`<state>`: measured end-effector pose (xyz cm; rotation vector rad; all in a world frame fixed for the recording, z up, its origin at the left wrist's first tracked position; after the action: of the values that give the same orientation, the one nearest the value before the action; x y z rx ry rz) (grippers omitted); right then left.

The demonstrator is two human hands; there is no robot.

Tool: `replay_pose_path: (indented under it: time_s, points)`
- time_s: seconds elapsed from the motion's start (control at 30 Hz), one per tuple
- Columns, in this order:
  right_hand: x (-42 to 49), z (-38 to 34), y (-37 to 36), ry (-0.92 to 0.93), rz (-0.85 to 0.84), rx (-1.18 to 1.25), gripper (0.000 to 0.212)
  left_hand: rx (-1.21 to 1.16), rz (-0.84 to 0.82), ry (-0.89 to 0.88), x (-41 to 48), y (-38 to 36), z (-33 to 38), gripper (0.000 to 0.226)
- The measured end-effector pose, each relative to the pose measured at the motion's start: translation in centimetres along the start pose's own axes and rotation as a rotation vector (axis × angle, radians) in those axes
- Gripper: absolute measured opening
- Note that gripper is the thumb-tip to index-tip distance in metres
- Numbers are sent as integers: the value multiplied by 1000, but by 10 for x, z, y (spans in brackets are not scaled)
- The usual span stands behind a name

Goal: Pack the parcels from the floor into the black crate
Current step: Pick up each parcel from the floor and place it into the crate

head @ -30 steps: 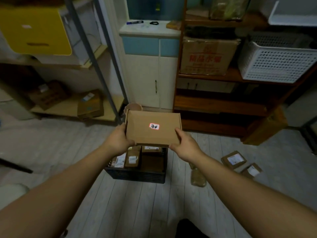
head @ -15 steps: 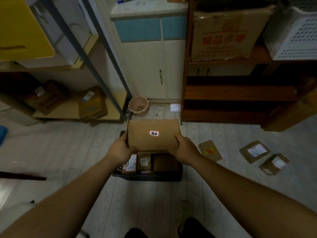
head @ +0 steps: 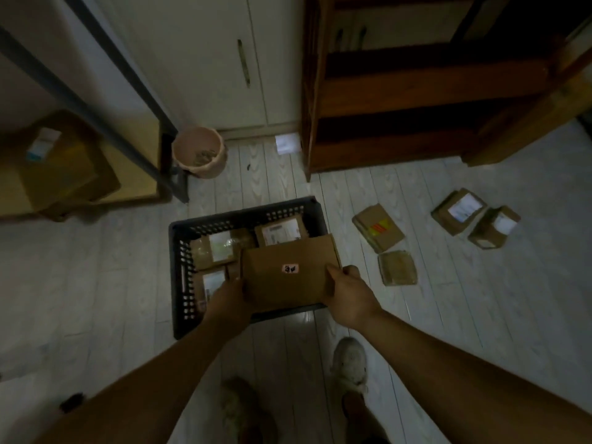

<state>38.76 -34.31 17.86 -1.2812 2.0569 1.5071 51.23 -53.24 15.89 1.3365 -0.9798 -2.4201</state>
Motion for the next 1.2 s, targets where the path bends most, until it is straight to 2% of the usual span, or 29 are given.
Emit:
replay_pose_path:
  time_s: [0.13, 0.23, 0.33, 0.5, 0.7, 0.77, 0.83, 0.87, 0.93, 1.03, 1.2]
  points:
    - [60, 29, -54, -5, -38, -105, 64, 50, -106, 56, 55, -50, -25, 23]
    - [104, 50, -84, 18, -30, -134, 48, -91, -153, 81, 97, -83, -39, 20]
    - [140, 68, -107, 21, -27, -170, 37, -178, -219, 96, 133, -116, -47, 36]
    - [171, 84, -131, 17, 23, -284, 50, -275, -335, 128, 168, -160, -56, 53]
    - [191, 93, -155, -20, 10, -285, 63, -356, -270, 159, 203, -187, -81, 38]
    - [202, 93, -164, -32, -12, -270, 69, -363, -238, 150, 214, -190, -90, 55]
    - [214, 93, -173, -34, -33, -238, 75, -305, -203, 123, 234, -202, -109, 85]
    - [221, 93, -177, -37, -39, -223, 79, -271, -204, 112, 244, -210, -118, 92]
    - [234, 96, -185, -69, -54, -194, 84, -184, -235, 107, 235, -201, -104, 86]
    - [253, 103, -193, -112, -78, -156, 87, -15, -213, 80, 228, -196, -87, 60]
    - [261, 110, -199, -127, -80, -154, 91, 195, -211, 58, 231, -199, -92, 70]
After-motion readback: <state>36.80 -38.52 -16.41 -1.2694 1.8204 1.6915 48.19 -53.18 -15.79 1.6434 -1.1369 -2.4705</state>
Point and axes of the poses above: each hand's wrist, its own x-axis towards the middle knuckle, its own y-axis out of the back of the hand, z = x × y, the point moved 1 cm from there along x, towards the middle knuckle, and after that the axes turned 1 degree about -x, right-handed, at the moved point
